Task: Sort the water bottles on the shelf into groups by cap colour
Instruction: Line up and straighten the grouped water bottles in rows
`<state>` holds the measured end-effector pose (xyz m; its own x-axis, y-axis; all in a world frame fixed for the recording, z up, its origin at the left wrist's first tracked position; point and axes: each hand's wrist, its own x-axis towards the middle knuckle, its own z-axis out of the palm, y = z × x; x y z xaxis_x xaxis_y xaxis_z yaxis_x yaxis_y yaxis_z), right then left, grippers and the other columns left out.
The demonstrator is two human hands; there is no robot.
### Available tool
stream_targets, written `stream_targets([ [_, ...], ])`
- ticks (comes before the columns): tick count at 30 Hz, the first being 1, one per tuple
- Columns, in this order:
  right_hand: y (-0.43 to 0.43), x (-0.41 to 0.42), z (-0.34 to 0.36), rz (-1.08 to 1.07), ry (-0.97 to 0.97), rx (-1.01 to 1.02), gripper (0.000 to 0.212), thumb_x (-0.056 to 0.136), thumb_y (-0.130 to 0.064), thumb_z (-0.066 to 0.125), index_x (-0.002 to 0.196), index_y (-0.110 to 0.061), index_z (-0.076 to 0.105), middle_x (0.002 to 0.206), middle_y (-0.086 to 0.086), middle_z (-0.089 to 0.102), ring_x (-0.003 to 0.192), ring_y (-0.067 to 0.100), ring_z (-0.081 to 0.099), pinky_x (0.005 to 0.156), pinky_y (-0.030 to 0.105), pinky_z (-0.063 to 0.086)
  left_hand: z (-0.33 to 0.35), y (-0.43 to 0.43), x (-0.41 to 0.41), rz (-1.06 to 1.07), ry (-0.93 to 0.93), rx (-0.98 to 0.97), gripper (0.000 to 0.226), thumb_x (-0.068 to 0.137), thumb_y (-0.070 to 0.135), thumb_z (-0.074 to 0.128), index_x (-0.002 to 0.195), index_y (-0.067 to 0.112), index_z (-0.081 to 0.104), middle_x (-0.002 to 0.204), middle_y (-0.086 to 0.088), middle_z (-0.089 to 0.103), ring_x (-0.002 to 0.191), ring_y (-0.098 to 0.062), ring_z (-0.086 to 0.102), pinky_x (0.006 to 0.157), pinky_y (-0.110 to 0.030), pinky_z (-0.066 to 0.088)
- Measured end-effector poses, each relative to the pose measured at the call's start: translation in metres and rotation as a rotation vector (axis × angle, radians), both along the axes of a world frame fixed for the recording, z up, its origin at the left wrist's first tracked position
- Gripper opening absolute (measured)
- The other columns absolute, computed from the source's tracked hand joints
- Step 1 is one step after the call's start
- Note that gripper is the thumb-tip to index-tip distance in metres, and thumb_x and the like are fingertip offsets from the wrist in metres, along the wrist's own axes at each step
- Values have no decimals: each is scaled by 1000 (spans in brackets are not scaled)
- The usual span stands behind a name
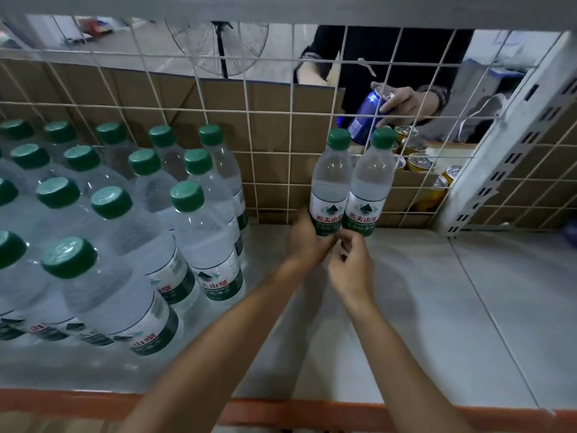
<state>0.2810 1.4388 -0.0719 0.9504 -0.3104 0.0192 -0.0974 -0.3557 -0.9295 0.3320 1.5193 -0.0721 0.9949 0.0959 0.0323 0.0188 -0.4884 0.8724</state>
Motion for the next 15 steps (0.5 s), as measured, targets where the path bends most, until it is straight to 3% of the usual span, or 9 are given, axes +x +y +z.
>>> stream_targets([
  [5, -9, 3, -1, -17, -12, -6, 38, 88, -5, 56, 124, -10, 50, 129, 7, 55, 122, 20, 50, 99, 27, 40, -17, -1, 9, 49, -112, 23, 64, 70, 23, 80, 121, 0, 49, 115, -18, 60, 108, -33, 56, 78, -30, 42],
  [9, -9, -2, 4, 71, -106, -36, 56, 81, -15, 69, 132, -14, 45, 128, 1, 54, 118, 15, 50, 99, 33, 43, -18, 11, -14, 24, -137, 15, 54, 67, 30, 76, 112, 10, 57, 108, -6, 64, 99, -21, 61, 81, -35, 52],
  [13, -17, -20, 17, 312, 18, 87, 80, 70, -21, 80, 138, -24, 37, 128, -9, 55, 112, 9, 56, 93, 33, 50, -12, 27, -77, -55, -152, -44, 53, 74, 25, 74, 119, 13, 51, 115, -4, 57, 103, -17, 58, 85, -30, 51],
  [15, -19, -36, 25, 447, 89, 78, 72, 66, -20, 83, 130, -24, 48, 119, -8, 64, 106, 9, 61, 91, 37, 53, -3, 37, -106, -75, -81, -31, 57, 76, 23, 75, 124, 16, 46, 121, 2, 50, 104, -7, 51, 82, -15, 43],
])
